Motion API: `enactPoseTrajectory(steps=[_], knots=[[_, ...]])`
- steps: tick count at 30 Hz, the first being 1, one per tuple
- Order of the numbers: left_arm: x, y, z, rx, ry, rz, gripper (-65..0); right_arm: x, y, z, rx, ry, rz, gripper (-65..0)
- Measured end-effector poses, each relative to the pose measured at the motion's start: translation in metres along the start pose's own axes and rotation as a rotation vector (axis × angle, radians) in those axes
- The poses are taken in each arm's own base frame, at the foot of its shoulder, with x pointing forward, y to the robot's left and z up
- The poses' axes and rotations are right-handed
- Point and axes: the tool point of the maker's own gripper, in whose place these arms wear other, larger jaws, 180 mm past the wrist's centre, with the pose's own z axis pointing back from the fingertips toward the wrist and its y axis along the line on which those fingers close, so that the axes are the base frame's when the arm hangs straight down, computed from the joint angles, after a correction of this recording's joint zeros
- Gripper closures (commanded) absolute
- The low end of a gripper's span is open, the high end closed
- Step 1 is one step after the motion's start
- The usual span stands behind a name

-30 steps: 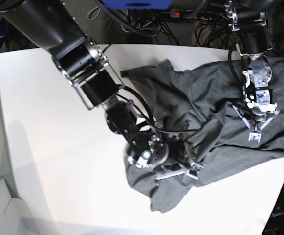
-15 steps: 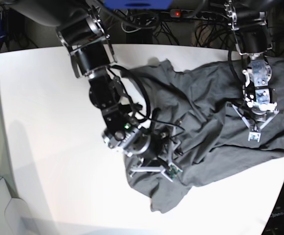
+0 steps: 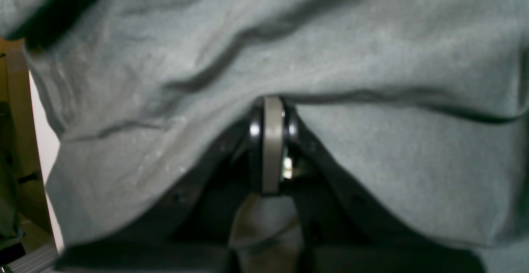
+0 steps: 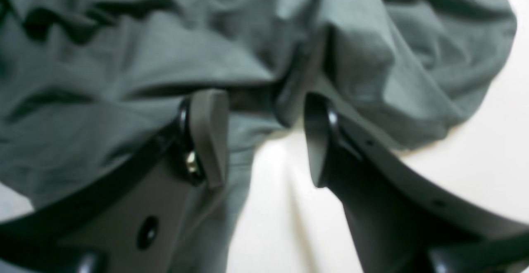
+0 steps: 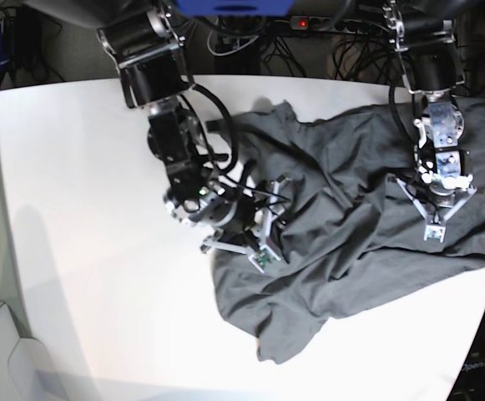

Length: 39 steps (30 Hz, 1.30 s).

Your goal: Layout the t-shirt on the table in an organized manner, then fold the t-shirt properly

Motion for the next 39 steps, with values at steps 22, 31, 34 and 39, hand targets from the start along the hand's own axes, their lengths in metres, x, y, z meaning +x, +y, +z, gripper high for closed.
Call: enactPoseTrajectory(steps=[22, 31, 34, 39], knots=[[0.000, 0.000, 0.000, 0.000, 0.000, 0.000, -0.5, -0.017, -0.009, -0.037, 0.066, -0.015, -0.127, -26.0], [0.000, 0.000, 0.000, 0.000, 0.000, 0.000, -0.5, 0.001, -0.005, -0.038, 0.092, -0.052, -0.116, 0.0], [0.000, 0.000, 0.000, 0.000, 0.001, 0.000, -0.5, 0.010, 0.010, -0.042, 0.120, -0.046, -0.045, 0.0], [0.000, 0.000, 0.000, 0.000, 0.001, 0.000, -0.5, 0.037, 0.037, -0.039, 0.164, -0.078, 0.109, 0.0]])
